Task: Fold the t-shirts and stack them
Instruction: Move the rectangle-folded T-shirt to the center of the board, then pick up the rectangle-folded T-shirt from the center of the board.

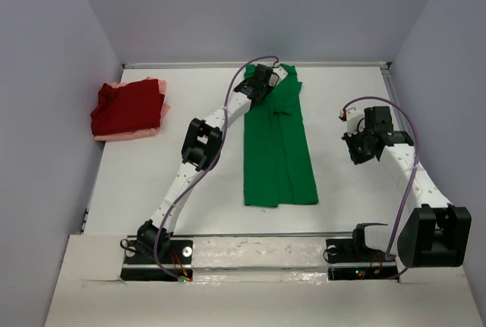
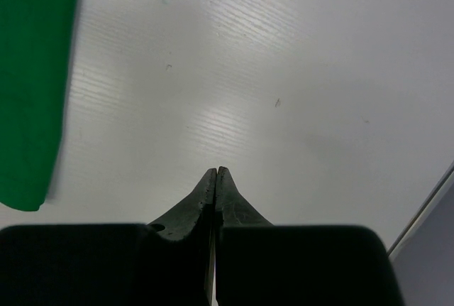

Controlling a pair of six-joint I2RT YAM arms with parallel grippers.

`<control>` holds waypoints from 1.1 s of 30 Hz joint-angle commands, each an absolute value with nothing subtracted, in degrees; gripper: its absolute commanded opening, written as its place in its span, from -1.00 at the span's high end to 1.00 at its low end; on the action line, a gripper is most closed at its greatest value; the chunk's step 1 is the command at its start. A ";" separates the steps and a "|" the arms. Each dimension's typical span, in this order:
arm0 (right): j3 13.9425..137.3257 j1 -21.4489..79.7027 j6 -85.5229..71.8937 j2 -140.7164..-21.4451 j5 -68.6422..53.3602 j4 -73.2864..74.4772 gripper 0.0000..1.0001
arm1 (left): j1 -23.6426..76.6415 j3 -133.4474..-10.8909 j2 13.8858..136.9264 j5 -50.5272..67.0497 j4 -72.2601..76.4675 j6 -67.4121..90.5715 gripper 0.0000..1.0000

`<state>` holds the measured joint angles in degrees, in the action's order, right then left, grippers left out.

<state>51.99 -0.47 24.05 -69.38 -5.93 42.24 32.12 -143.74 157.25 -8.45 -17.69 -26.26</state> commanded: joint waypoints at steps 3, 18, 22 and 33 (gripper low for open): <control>54.58 -0.97 24.79 -69.96 -7.38 42.80 1.00 | 31.03 -146.25 159.00 -16.69 -16.09 -22.33 1.00; 55.55 -0.97 24.43 -68.38 -8.79 43.68 1.00 | 31.99 -131.67 142.31 -16.53 -7.30 -21.36 1.00; 57.12 -0.97 24.17 -68.11 -11.07 43.86 1.00 | 31.99 -122.55 134.14 -12.84 -7.21 -20.30 1.00; 65.12 -0.97 25.40 -72.85 -21.08 49.13 1.00 | 31.90 -104.51 110.93 8.85 -15.99 -15.48 0.79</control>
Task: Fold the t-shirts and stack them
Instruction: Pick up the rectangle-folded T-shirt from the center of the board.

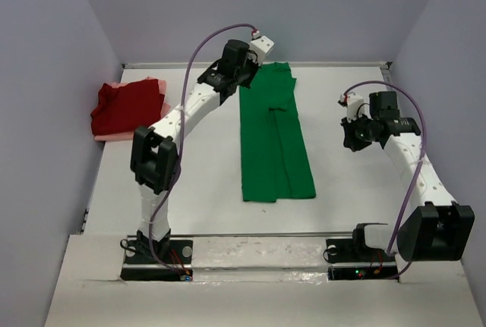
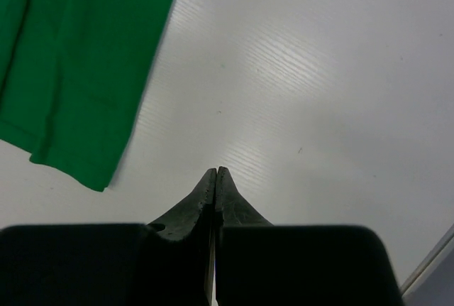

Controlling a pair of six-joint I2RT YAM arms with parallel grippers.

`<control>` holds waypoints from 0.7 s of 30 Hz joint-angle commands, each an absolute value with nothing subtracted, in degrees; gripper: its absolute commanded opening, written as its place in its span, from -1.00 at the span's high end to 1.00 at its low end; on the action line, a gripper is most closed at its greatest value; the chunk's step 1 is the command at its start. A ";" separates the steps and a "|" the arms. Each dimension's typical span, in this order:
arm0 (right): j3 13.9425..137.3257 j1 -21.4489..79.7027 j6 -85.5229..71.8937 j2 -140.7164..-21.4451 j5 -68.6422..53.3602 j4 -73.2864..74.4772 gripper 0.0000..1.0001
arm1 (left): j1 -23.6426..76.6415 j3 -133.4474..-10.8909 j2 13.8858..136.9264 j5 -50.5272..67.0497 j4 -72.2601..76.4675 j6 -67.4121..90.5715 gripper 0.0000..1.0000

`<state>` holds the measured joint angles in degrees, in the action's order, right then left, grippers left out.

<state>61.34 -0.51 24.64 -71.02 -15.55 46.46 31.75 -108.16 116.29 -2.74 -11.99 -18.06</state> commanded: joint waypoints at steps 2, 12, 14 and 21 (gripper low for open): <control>65.65 -0.97 25.40 -73.74 -24.86 50.18 1.00 | 31.99 -101.00 109.61 14.12 -18.71 -15.21 1.00; 75.31 1.92 27.68 -87.17 -35.06 55.53 1.00 | 34.27 -84.47 104.33 22.06 -17.14 -15.29 1.00; 78.30 2.72 28.39 -90.25 -36.38 58.78 1.00 | 34.63 -81.14 103.63 23.90 -16.79 -15.47 1.00; 75.85 9.22 29.79 -95.09 -34.81 60.73 1.00 | 35.60 -78.49 103.01 30.14 -26.97 -20.92 1.00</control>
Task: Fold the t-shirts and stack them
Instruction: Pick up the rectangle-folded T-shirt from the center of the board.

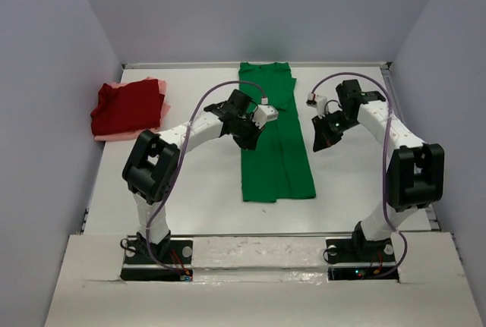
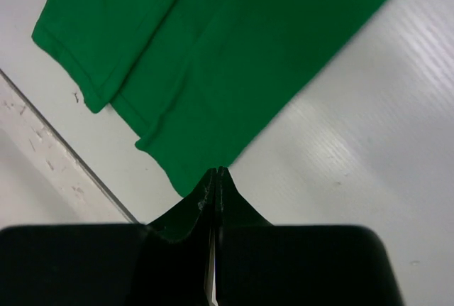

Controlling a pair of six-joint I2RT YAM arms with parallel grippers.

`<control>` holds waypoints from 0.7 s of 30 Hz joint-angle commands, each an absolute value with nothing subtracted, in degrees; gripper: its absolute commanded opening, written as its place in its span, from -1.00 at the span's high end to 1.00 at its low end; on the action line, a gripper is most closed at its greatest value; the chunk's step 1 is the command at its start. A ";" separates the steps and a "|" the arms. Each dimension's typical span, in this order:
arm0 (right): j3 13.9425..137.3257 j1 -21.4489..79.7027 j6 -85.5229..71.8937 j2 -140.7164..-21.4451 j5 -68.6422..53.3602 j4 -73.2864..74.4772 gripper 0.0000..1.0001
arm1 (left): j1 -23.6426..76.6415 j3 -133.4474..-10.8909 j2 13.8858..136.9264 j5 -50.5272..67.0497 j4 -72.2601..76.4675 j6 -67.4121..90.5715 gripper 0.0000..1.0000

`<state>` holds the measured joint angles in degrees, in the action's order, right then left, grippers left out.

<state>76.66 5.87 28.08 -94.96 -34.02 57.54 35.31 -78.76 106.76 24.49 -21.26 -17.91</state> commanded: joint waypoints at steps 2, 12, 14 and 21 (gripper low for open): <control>74.80 11.42 29.71 -96.32 -33.67 60.99 1.00 | 35.60 -75.77 101.18 30.94 -26.29 -21.71 0.98; 68.82 14.77 27.16 -98.35 -33.76 60.38 1.00 | 36.83 -68.47 96.51 30.41 -22.41 -20.48 0.87; 67.33 14.77 26.20 -98.09 -31.57 60.29 1.00 | 36.83 -66.20 94.32 30.76 -21.80 -20.39 0.73; 66.44 14.77 22.77 -97.03 -26.90 60.38 0.63 | 36.83 -59.16 87.64 31.03 -18.73 -17.32 0.33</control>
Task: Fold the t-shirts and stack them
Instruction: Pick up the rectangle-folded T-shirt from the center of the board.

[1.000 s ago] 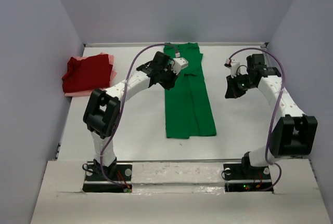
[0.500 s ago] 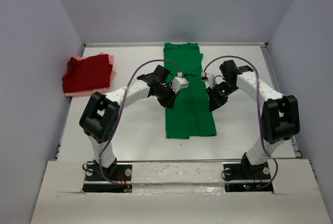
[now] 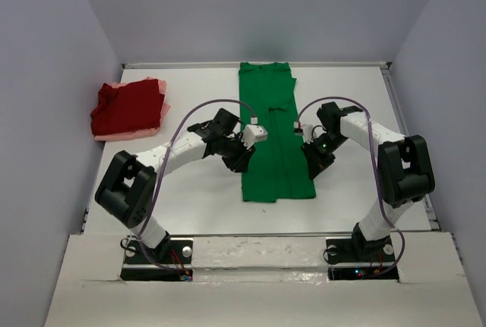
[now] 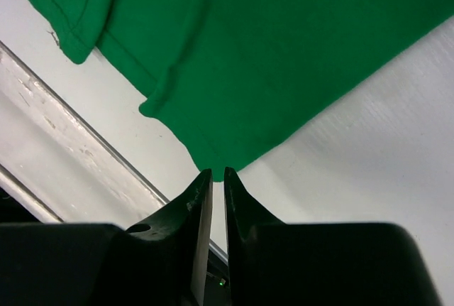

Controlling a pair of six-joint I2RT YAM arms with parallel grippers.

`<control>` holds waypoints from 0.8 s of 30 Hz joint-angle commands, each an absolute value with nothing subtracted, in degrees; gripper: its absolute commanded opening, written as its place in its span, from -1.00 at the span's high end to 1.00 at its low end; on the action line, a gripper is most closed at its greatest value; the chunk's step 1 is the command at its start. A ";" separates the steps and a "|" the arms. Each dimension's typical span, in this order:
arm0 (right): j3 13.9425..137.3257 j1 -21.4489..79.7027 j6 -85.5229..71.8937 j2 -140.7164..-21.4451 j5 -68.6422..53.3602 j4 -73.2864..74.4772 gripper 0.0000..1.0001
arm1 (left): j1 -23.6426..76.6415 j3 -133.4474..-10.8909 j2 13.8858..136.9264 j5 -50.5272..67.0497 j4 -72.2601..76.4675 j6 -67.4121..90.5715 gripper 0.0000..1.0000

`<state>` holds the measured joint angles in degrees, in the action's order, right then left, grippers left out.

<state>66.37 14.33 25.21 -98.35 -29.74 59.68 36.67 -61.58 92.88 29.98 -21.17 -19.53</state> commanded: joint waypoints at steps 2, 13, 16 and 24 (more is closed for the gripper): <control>66.71 14.77 21.63 -97.12 -25.50 60.91 0.63 | 36.83 -56.62 85.18 31.20 -16.54 -15.48 0.25; 65.39 14.77 18.37 -95.01 -19.34 60.12 0.33 | 35.07 -46.50 78.66 38.23 -4.41 -1.34 0.11; 65.21 14.77 17.84 -95.80 -18.20 60.20 0.34 | 34.72 -44.04 78.05 39.98 -2.47 2.71 0.11; 65.13 14.77 17.75 -94.66 -17.84 60.21 0.35 | 34.72 -38.14 76.81 40.34 1.67 9.05 0.14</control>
